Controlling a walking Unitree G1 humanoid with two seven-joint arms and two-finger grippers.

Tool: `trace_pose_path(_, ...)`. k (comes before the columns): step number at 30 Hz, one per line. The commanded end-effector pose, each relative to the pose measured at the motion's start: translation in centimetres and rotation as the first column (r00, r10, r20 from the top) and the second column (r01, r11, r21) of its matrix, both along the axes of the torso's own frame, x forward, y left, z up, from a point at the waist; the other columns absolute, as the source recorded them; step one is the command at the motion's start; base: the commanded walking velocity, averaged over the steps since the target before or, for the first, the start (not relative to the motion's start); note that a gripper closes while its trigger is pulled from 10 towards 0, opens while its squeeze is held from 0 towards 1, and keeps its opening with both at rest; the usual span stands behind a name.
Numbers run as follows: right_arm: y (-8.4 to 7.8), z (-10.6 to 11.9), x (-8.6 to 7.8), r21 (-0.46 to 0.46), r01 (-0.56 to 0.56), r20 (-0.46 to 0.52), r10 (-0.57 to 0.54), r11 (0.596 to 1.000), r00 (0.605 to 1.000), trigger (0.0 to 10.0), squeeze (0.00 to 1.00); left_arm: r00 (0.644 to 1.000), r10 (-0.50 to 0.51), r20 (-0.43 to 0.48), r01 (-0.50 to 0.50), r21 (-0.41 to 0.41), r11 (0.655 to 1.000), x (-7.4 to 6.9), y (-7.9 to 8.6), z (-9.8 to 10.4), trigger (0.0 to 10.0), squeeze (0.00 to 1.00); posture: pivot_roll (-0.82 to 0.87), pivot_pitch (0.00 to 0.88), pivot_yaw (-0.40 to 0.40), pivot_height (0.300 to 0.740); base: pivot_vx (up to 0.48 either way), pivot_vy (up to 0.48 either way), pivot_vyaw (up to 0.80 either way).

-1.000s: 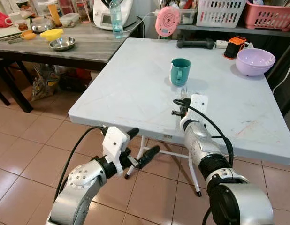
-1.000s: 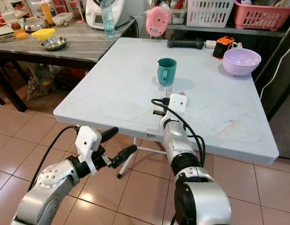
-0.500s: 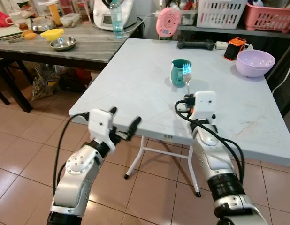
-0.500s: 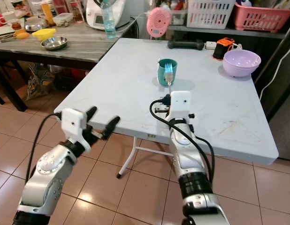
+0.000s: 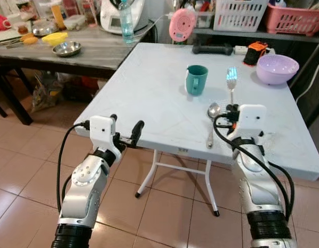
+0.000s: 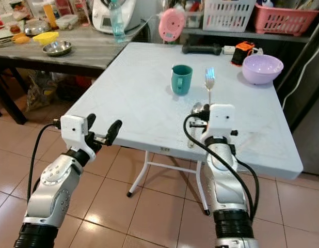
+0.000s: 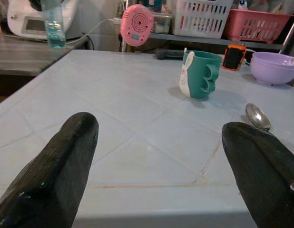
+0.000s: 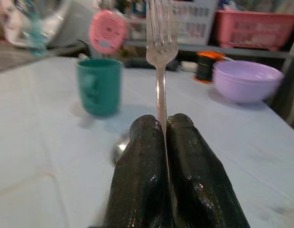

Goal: Setting the table

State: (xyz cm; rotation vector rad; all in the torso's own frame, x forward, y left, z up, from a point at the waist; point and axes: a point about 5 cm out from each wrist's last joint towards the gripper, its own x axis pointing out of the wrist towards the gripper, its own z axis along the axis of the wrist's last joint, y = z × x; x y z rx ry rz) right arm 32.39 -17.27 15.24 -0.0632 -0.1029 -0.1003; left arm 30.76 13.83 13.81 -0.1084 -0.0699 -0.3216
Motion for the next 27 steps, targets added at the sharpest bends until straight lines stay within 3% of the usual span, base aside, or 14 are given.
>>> trace_pose_path(1,-0.11,0.73,-0.15,0.004,0.003,0.024,-0.003,1.0,1.0,10.0,0.0,1.0,0.006,0.018,-0.007,0.006,1.0,0.38,0.05,0.4,10.0,0.0,-0.08,0.0,0.015,0.74,0.0,0.0,-0.71)
trace_pose_path(9,-0.31,1.22,-0.26,-0.003,0.014,0.031,-0.014,1.0,0.999,10.0,0.0,1.0,0.008,0.019,-0.008,0.0,1.0,0.54,0.15,0.35,10.0,0.0,-0.08,0.0,0.017,0.74,0.0,0.0,-0.59)
trace_pose_path(27,-0.3,1.24,-0.53,0.004,0.033,0.034,-0.033,0.999,0.999,10.0,0.0,1.0,0.002,0.023,-0.003,0.009,1.0,0.71,0.17,0.28,10.0,0.0,-0.08,0.0,0.024,0.74,0.0,0.362,-0.48)
